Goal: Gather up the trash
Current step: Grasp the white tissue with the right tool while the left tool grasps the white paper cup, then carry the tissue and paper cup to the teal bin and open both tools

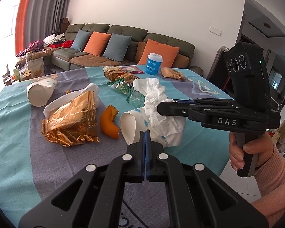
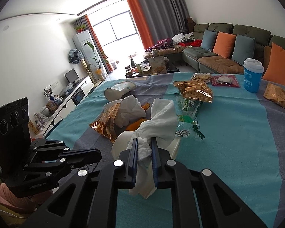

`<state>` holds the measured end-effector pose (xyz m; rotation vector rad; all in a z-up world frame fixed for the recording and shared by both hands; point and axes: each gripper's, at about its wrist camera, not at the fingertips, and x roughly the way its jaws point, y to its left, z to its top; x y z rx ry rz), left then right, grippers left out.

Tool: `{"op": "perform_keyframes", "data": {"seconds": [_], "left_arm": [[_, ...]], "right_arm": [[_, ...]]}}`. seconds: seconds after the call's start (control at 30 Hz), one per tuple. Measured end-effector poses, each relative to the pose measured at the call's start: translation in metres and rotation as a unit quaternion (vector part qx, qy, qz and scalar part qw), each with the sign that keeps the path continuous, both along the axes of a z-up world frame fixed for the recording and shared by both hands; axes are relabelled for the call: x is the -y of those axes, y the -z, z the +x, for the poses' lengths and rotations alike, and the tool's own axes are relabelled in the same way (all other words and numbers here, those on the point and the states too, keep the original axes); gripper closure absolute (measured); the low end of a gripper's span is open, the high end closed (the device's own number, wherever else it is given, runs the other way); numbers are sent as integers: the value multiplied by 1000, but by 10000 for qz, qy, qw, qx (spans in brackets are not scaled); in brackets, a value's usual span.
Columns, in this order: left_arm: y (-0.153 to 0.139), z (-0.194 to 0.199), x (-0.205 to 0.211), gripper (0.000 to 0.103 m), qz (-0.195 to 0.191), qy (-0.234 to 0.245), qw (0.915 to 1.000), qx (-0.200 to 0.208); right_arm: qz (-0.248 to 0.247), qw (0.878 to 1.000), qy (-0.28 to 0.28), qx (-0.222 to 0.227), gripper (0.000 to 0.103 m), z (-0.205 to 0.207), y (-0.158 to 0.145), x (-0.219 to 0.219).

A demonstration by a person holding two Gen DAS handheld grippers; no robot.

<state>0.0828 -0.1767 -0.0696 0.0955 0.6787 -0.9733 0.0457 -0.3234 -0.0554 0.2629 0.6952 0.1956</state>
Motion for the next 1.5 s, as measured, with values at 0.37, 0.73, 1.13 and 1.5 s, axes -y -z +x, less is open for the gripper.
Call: {"op": "perform_keyframes", "data": {"seconds": [0.37,0.73,1.13,1.5], "left_arm": [[7,13,19,68,170,65,9996,-231],[7,9,25,88,202,7,9996,-199],[-23,-19,-28,99,-160,-295,9994,83],[-50,-43,-118,101,-299,-1051,9936,300]], "right_arm": [[156,9989,450,-25,91,-12,3,32],[327,9984,458,-45,91,-12,11,39],[283,9991,-53,326,91,-7,-15,7],[367,9935,-987,435,91,20,-25,-64]]}}
